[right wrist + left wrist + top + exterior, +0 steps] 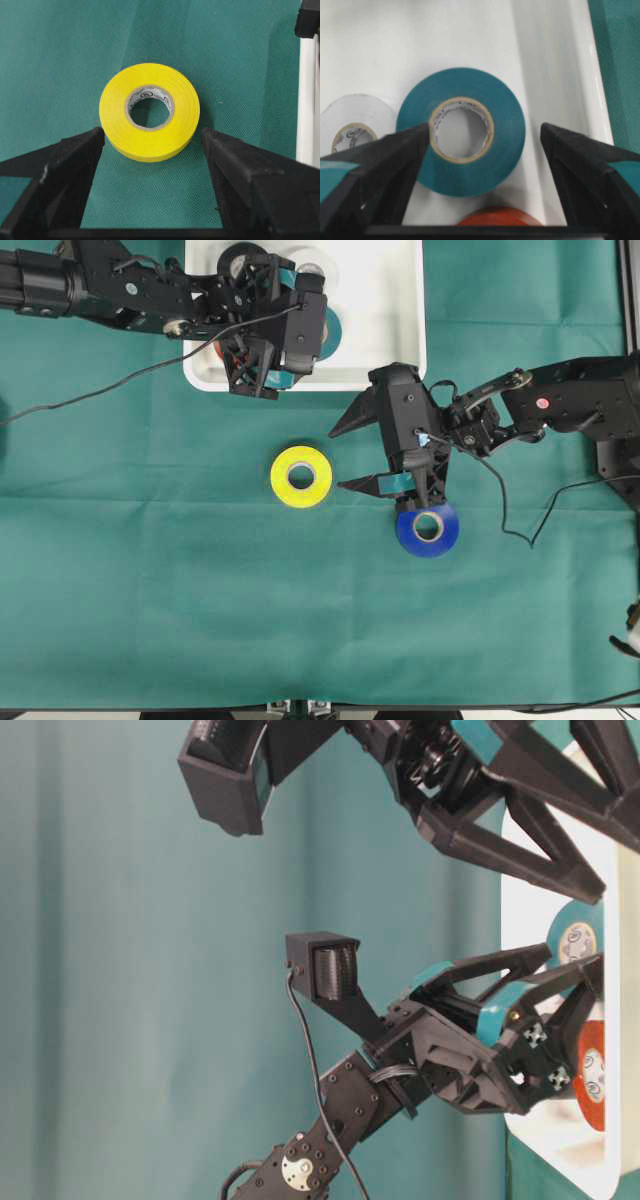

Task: Put the tape alternately from left to right into the white case.
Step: 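Lower the teal roll into the tray and open the left gripper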

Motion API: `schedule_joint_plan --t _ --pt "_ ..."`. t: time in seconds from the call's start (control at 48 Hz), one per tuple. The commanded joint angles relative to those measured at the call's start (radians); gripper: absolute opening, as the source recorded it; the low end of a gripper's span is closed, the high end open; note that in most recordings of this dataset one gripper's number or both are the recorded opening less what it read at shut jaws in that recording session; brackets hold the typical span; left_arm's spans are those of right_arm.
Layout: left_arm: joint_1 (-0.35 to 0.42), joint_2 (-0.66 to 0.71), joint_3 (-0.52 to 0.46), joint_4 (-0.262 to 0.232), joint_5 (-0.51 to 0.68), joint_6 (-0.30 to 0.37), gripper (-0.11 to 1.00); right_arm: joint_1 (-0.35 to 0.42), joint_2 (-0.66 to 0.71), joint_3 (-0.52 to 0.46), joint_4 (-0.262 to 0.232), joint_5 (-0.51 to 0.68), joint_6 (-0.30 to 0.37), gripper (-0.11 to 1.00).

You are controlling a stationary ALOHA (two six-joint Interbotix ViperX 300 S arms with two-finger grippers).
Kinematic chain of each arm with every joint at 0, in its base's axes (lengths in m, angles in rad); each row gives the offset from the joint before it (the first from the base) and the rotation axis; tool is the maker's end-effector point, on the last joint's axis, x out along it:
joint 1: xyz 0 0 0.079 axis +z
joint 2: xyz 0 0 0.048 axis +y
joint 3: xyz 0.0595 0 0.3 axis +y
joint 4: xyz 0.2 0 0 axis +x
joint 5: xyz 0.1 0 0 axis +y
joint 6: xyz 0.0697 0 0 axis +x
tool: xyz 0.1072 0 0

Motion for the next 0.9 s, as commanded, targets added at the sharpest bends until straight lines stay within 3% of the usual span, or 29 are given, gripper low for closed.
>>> schedule_joint_plan --t 0.0,0.042,0.167,0.375,0.875 --pt "0.002 -0.031 -0.018 0.002 -0.003 0.003 0.70 0.003 -0.026 -0.017 -0.002 -0.009 0.000 0.81" --pt "-0.002 -0.037 -0.015 0.002 -0.002 0.003 0.76 0.003 -0.026 -0.017 -0.002 -0.008 0.000 0.81" --pt "-0.011 -0.058 -0.005 0.002 0.000 0.003 0.68 0.003 -0.026 -0.017 0.000 -0.008 0.000 0.81" --pt "-0.043 -0.106 0.032 0.002 0.002 0.000 0.68 0.003 -0.026 -0.017 0.000 -0.006 0.000 0.81" --pt "-0.239 -0.281 0.187 -0.003 0.000 -0.023 0.67 0.003 -0.026 -0.021 0.000 -0.003 -0.003 0.81"
